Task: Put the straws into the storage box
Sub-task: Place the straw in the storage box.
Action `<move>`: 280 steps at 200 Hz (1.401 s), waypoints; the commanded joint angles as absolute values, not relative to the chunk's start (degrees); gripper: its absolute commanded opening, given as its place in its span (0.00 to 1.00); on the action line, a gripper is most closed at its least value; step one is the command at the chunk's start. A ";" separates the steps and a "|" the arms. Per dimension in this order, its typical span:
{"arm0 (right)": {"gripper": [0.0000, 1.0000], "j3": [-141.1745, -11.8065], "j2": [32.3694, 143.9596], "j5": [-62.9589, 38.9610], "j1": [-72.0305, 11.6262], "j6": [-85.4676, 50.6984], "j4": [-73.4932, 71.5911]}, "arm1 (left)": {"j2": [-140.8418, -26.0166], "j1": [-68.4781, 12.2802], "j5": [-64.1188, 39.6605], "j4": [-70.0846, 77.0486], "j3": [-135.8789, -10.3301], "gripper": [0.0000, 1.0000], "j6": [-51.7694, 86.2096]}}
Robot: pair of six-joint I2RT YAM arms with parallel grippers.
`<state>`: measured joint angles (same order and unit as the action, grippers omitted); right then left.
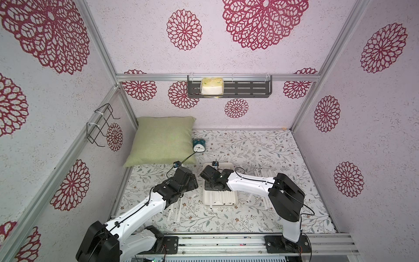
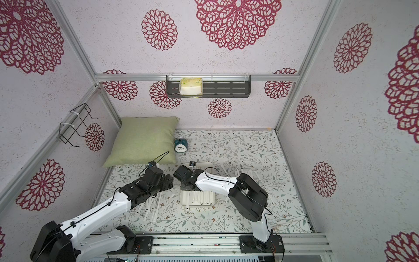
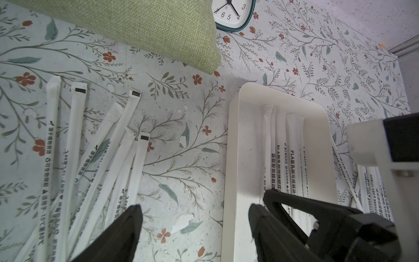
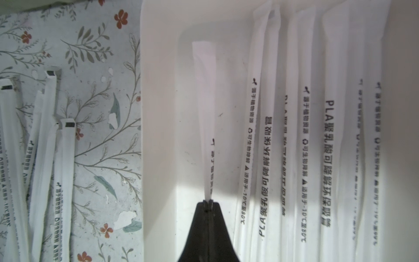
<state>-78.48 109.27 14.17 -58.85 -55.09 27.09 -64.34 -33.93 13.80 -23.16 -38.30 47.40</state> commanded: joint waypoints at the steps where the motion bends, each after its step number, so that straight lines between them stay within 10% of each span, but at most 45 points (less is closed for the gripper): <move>1: 0.00 -80.42 103.31 13.80 -58.92 -55.07 29.20 | -64.00 -33.25 13.46 -22.29 -37.62 0.81 46.93; 280: 0.13 -77.70 112.35 21.36 -56.41 -51.49 23.55 | -67.81 -33.13 10.16 -18.75 -37.97 0.81 46.23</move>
<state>-77.21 112.46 19.97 -56.51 -52.45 22.79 -67.55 -33.69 10.52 -19.97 -38.30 46.76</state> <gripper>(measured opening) 0.111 0.809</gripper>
